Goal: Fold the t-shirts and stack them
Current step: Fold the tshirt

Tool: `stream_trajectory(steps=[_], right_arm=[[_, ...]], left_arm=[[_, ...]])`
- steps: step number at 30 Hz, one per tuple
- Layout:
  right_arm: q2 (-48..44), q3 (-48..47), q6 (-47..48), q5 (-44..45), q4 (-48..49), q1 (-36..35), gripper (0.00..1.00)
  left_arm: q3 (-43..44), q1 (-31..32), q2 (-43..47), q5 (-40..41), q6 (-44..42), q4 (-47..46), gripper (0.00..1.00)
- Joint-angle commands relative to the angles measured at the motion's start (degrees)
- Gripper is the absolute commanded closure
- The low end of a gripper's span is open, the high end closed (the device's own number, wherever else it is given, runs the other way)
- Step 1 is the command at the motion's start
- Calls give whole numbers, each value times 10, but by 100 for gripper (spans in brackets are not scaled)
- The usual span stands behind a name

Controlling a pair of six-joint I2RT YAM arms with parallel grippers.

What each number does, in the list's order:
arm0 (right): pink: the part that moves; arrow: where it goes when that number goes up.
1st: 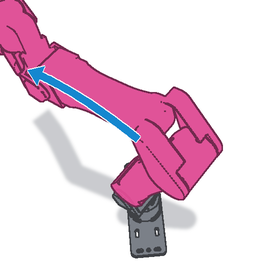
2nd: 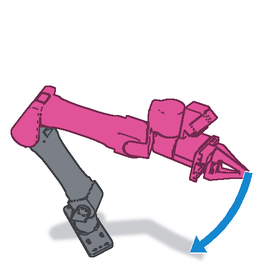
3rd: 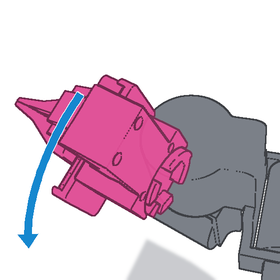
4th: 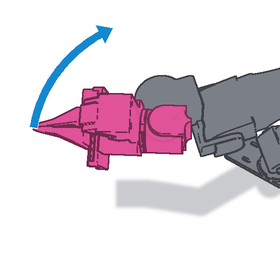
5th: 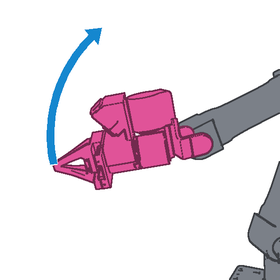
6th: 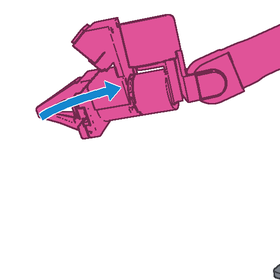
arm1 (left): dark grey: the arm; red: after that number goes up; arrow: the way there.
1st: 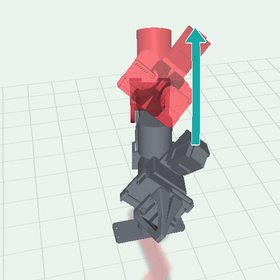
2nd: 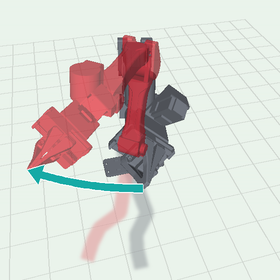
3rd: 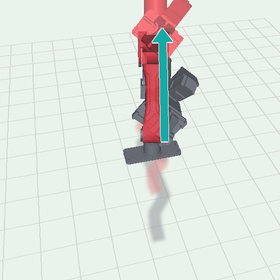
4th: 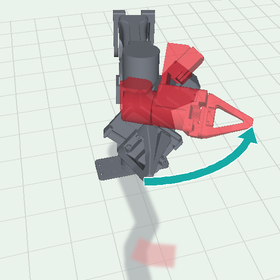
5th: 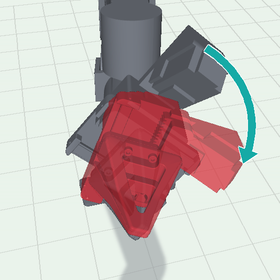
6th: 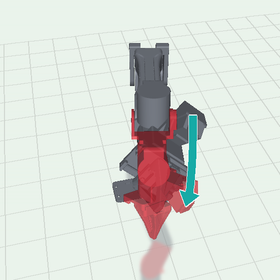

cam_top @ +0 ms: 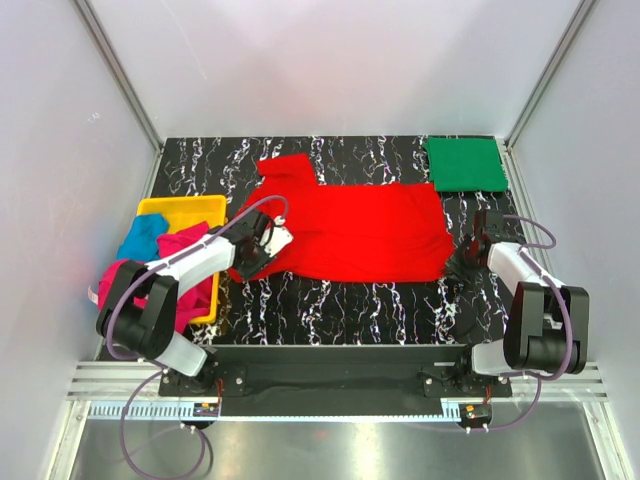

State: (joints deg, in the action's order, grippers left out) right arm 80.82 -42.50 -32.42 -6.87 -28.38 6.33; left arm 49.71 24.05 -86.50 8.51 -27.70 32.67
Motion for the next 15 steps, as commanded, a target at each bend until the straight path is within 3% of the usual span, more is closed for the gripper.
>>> stream_trajectory(steps=[1, 5, 6, 7, 11, 15], right_arm=[[-7, 1, 11, 20, -20, 6, 100], [6, -3, 10, 23, -21, 7, 100], [5, -4, 11, 26, -22, 8, 100], [3, -5, 11, 27, -27, 11, 100], [-16, -2, 2, 23, -45, 30, 100], [-34, 3, -1, 19, -67, 32, 100]], left_arm=[[-14, -15, 14, -24, -19, -23, 60], [-20, -39, -4, -40, -24, -30, 79], [-18, -46, -14, -54, -24, -28, 96], [-17, -60, -17, -54, -21, -27, 100], [-12, -85, -3, -37, -30, -2, 100], [-8, -92, 57, -101, -40, 56, 100]])
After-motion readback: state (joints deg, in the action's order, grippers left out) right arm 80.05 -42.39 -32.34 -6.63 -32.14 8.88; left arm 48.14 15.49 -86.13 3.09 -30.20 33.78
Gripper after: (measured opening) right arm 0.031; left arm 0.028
